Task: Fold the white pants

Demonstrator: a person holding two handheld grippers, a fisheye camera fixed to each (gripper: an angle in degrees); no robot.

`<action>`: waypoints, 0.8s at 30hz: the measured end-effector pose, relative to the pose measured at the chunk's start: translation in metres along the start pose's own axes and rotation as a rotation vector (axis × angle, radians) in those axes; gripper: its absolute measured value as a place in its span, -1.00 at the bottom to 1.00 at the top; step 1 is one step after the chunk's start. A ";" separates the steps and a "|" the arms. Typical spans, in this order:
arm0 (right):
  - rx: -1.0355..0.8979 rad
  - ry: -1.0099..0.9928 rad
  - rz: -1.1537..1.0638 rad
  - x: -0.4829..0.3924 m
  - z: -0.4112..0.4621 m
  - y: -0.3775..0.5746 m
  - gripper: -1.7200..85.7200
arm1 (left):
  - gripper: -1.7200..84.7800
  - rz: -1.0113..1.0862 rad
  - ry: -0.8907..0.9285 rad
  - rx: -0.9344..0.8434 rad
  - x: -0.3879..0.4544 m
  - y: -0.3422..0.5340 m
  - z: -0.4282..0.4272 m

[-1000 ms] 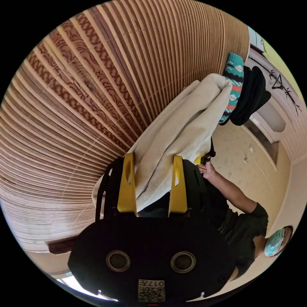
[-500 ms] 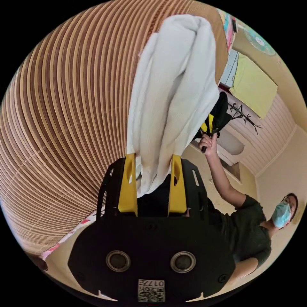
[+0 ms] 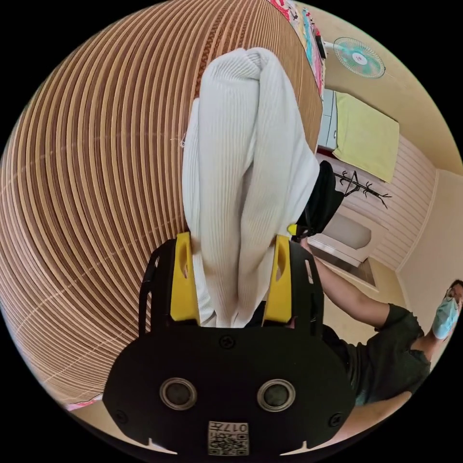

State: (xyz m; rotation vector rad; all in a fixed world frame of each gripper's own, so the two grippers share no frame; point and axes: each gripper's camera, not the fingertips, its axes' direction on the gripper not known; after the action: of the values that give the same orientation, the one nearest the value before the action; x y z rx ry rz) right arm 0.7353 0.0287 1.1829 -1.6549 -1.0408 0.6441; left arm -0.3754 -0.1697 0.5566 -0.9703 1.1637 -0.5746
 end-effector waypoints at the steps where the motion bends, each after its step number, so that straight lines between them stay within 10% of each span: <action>1: -0.026 0.020 -0.018 0.000 0.005 -0.003 -0.53 | -0.50 -0.019 -0.017 0.017 -0.005 0.002 0.001; 8: -0.232 0.146 -0.084 -0.013 0.047 -0.028 -0.56 | -0.68 -0.145 0.278 0.001 -0.059 0.026 0.011; 24: -0.588 0.028 -0.293 -0.102 0.353 0.022 -0.68 | -0.70 -0.176 0.190 0.128 -0.209 0.257 -0.197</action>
State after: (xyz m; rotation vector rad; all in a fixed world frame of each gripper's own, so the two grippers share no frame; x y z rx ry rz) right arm 0.4051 0.1068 1.0397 -1.9374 -1.5131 0.1170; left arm -0.6540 0.0595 0.4208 -0.9281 1.2001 -0.8876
